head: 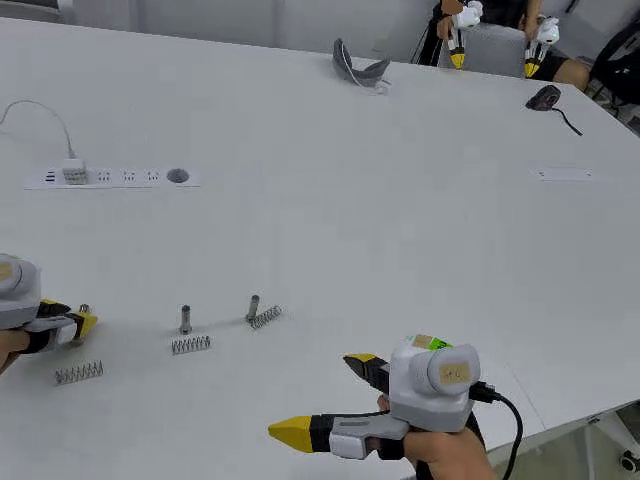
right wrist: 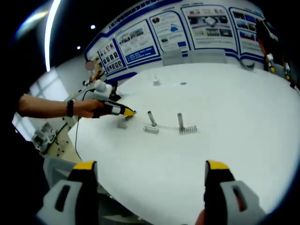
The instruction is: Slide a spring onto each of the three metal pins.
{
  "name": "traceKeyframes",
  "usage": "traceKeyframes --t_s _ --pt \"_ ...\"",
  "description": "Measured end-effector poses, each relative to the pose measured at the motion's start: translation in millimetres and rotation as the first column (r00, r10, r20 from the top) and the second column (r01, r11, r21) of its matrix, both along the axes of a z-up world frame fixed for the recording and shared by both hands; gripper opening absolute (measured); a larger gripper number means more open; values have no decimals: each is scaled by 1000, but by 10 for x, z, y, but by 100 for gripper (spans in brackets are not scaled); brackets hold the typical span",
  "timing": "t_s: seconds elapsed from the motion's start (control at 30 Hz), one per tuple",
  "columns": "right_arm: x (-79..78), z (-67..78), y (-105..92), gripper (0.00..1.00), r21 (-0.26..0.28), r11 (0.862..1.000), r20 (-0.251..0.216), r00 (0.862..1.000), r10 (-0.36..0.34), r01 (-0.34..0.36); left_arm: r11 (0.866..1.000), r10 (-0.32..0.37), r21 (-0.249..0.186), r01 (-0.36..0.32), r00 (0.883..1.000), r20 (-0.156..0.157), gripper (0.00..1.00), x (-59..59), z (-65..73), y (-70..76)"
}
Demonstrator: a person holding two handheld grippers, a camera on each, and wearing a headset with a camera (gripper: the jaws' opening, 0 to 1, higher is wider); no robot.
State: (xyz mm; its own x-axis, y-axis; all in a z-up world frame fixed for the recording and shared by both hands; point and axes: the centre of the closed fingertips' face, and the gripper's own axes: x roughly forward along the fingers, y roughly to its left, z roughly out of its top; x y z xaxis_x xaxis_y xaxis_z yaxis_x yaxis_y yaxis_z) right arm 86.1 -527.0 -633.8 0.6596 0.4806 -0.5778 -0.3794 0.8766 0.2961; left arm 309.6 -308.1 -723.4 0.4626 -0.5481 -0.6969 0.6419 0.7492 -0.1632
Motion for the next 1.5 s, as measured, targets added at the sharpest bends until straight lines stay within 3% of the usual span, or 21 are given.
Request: traceKeyframes --t_s 0.23,0.33,0.43,0.9,1.07,1.23,1.4,1.5 --pt "9 10 15 96 0 1000 -3 1000 7 -7 1000 -10 16 10 999 30 12 41 -37 -40" --pt "29 17 43 96 -2 1000 -2 1000 15 -15 998 -59 33 58 997 40 9 -7 -39 -51" --pt "47 20 65 96 1 1000 -1 1000 22 -22 993 -100 76 95 993 64 9 -12 -39 -27" --pt "95 1 149 96 1 999 -11 999 54 -54 973 -175 175 151 976 133 8 21 -44 -101" --pt "104 0 150 96 -1 998 -11 998 55 -55 977 -161 161 142 981 111 8 -8 -34 -95" --pt "95 -1 153 96 -2 998 -11 998 58 -58 985 -136 120 122 984 112 7 -60 55 -69" --pt "100 12 128 96 0 999 -3 999 45 -45 987 -126 118 111 984 123 7 -69 124 -22" --pt "95 9 132 96 -1 999 -5 999 41 -41 991 -109 97 97 986 124 7 -79 183 6"
